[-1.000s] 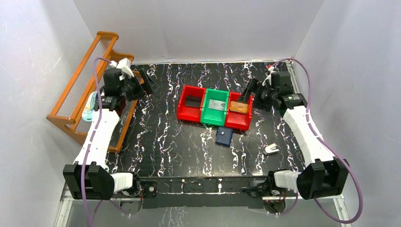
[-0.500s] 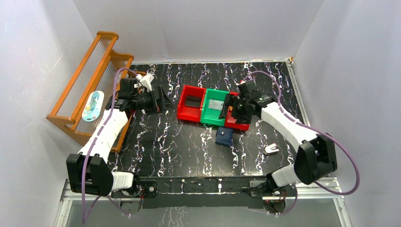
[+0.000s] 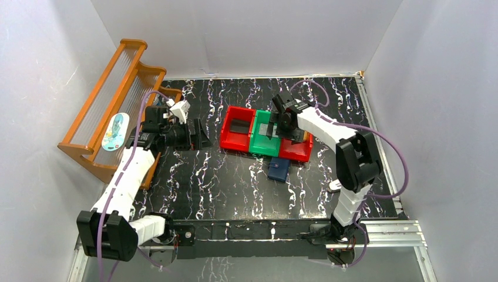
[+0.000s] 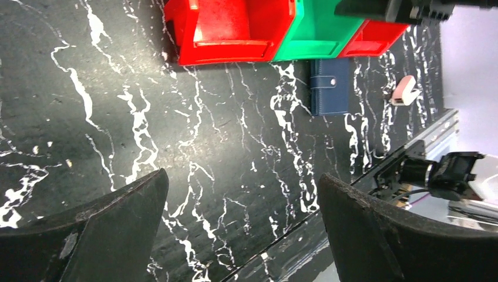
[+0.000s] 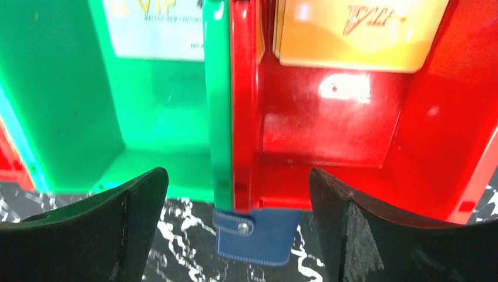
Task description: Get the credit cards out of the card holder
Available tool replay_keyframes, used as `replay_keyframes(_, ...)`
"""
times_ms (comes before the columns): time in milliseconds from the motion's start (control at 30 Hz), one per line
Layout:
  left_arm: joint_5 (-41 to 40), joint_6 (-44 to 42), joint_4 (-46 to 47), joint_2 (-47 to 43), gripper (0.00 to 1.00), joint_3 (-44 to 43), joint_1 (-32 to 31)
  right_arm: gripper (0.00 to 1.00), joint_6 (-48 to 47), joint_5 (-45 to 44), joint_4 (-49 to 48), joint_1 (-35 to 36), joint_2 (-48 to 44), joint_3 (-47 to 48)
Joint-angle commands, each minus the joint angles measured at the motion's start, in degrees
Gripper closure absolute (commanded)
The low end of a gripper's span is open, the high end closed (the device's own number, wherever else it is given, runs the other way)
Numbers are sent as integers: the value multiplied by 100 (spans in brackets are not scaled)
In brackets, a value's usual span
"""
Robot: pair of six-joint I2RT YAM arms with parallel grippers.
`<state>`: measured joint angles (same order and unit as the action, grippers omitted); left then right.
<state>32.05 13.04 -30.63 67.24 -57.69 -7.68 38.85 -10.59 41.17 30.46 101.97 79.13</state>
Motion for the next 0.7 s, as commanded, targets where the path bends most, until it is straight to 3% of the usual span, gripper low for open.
replay_keyframes(0, -348, -292, -176, -425, 2, 266, -30, 2, 53, -718, 232, 17, 497, 655)
replay_keyframes(400, -278, -122, 462, -956, 2, 1068, -40, 4, -693, -996, 117, 83, 1182, 1117)
replay_keyframes(667, -661, 76, 885, -1281, 2, 1714, -40, 16, -2079, 264, -1003, 270, 800, 464)
